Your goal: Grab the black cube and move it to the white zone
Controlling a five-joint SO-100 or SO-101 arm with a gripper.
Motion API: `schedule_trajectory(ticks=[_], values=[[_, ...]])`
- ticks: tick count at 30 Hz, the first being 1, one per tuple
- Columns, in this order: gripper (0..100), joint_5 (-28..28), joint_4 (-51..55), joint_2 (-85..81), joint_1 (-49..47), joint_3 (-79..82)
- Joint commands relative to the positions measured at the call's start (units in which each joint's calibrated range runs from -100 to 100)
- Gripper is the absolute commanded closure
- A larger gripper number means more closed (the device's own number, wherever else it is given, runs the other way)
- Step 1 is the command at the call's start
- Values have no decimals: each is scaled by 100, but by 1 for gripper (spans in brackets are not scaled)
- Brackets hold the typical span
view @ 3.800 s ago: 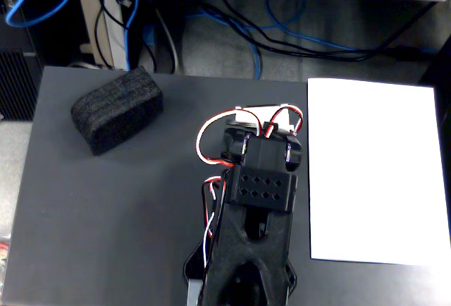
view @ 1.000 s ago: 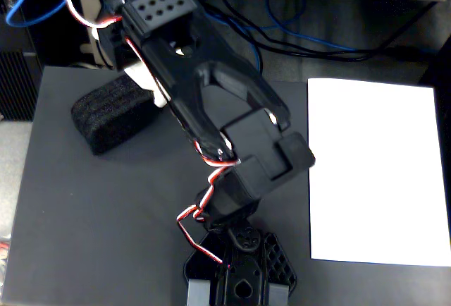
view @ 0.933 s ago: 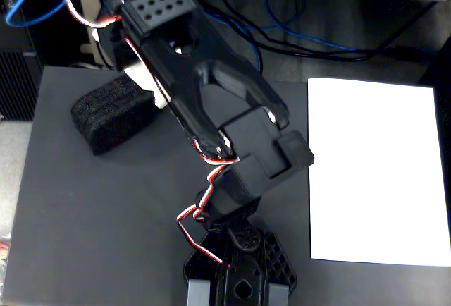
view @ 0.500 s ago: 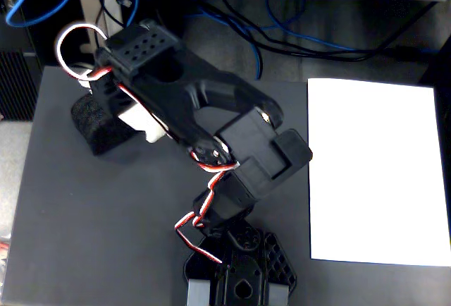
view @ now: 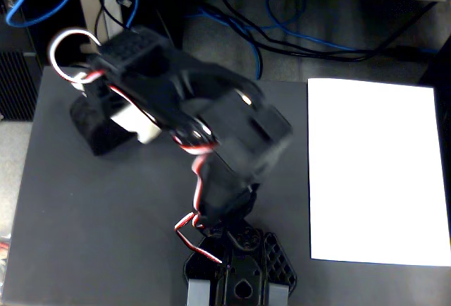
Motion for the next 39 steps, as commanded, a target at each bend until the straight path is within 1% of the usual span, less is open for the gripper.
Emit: schedule_trajectory(ticks=[1,4,5,6,8,9,10,14,16,18,19,20,21,23,25,30,32,33,35,38,39], values=[[50,-45,-26,1046,60,-845],[50,-45,85,1256,60,-854],[54,-45,128,1256,23,-854],[63,-45,85,1256,1,-854],[89,-45,85,1273,1,-854],[96,-56,60,1256,9,-854],[95,-45,60,1256,9,-863],[99,-51,-61,1248,31,-872],[99,-51,17,1248,60,-1153],[99,-66,17,1239,67,-1797],[99,-197,111,1222,67,-2196],[99,-313,497,1063,67,-2640],[99,-339,926,769,67,-3030],[99,-344,1329,-12,90,-3393],[99,-344,1646,-878,583,-3365],[99,-292,3121,-3456,2407,-3347],[99,-286,3516,-4288,3357,-3347],[99,-271,3619,-4557,3923,-3347],[99,12,3799,-4876,4777,-3347],[99,117,3799,-4901,5895,-3338],[99,274,3799,-4893,6271,-3338]])
